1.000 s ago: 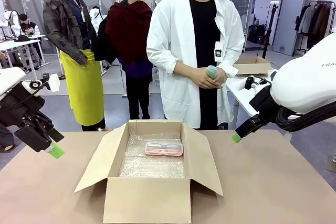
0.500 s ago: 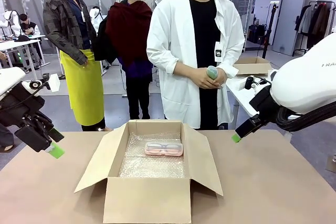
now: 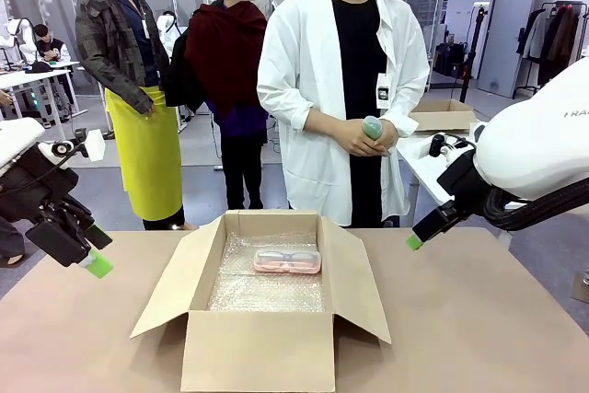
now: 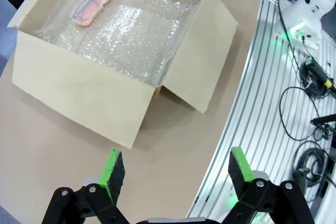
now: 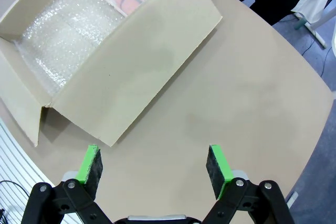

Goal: Pack the glasses set securely to prepare it for shipping.
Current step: Put the Glasses case from the right side of the table into the Package Box.

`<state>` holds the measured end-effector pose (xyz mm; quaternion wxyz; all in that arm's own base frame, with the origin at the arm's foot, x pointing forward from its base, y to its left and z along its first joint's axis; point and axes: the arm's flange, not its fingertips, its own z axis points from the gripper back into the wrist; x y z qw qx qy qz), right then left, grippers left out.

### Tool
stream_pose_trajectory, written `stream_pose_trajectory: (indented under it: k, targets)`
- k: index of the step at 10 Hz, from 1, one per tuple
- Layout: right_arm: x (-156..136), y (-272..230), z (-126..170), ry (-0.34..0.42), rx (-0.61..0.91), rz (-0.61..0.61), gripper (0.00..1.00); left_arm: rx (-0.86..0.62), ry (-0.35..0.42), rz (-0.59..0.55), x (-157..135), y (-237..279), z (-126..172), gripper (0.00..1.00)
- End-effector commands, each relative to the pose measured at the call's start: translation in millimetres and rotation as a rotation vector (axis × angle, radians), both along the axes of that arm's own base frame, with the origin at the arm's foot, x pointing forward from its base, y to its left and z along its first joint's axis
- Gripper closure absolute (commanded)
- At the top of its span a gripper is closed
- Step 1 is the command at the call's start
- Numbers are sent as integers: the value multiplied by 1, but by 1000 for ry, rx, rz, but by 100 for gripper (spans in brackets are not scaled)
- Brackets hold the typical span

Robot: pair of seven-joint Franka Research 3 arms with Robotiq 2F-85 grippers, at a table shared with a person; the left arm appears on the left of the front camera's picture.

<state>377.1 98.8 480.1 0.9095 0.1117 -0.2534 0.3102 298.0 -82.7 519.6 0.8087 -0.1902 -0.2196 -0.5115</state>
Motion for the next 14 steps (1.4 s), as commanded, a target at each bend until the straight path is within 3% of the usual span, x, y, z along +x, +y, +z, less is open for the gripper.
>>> stream_pose_trajectory:
  k: [1, 14]
  targets:
    - [-1, 1, -2, 2, -5, -3, 0, -20, -10, -20, 1, 2, 0, 0]
    - [-1, 1, -2, 2, -5, -3, 0, -20, -10, -20, 1, 2, 0, 0]
